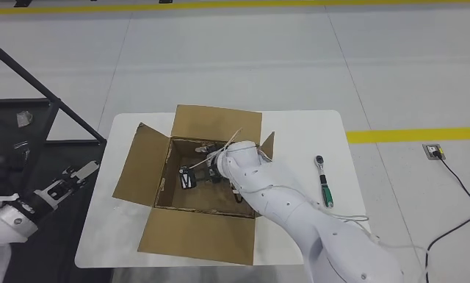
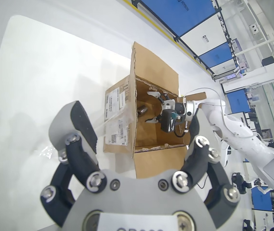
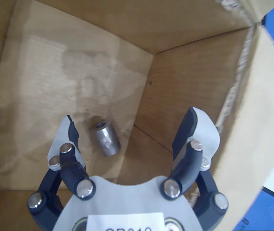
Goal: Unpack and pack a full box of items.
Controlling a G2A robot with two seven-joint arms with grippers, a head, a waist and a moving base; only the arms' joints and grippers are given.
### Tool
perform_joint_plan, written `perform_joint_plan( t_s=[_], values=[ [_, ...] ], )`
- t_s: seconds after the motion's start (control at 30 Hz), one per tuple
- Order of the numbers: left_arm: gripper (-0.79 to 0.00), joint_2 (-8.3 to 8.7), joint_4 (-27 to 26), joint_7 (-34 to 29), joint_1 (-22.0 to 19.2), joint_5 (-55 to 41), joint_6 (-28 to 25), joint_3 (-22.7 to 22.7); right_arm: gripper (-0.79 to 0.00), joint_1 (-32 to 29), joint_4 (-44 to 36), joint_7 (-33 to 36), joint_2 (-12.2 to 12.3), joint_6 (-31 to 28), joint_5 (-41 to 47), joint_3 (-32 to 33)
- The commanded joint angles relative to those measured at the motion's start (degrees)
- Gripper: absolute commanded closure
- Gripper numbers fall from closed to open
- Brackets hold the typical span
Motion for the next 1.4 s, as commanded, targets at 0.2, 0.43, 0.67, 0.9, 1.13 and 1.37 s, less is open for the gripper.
perform_joint_plan(
  t_s=[0.2,0.43,0.67,0.9,1.13,1.37],
  values=[
    [-0.785,0.21,6.3,-4.1,-11.7,1.5,1.7,10.7,-0.785,-0.4,-8.5,7.2,1.2,0.4,-3.2,0.4],
    [-0.785,-0.59,12.1,-2.8,-23.0,4.1,5.0,21.0,-0.785,-3.6,-16.7,17.4,4.6,2.7,-0.1,5.2],
    [-0.785,-1.55,16.2,-1.4,-29.9,8.4,5.5,28.0,-0.785,-6.2,-22.9,30.4,8.4,-4.4,7.8,12.2],
    [-0.594,-2.22,19.7,-1.5,-33.3,9.3,3.3,31.2,-0.785,-6.8,-23.2,29.9,8.5,-3.8,7.2,12.2],
    [-0.243,-2.78,21.2,-0.7,-34.6,9.2,1.5,33.0,-0.785,-7.7,-22.9,29.5,9.2,-8.6,9.0,14.6],
    [0.000,-2.95,21.3,0.4,-34.1,9.3,-1.1,32.8,-0.785,-7.6,-21.3,27.4,10.0,-14.2,9.6,16.3]
  ],
)
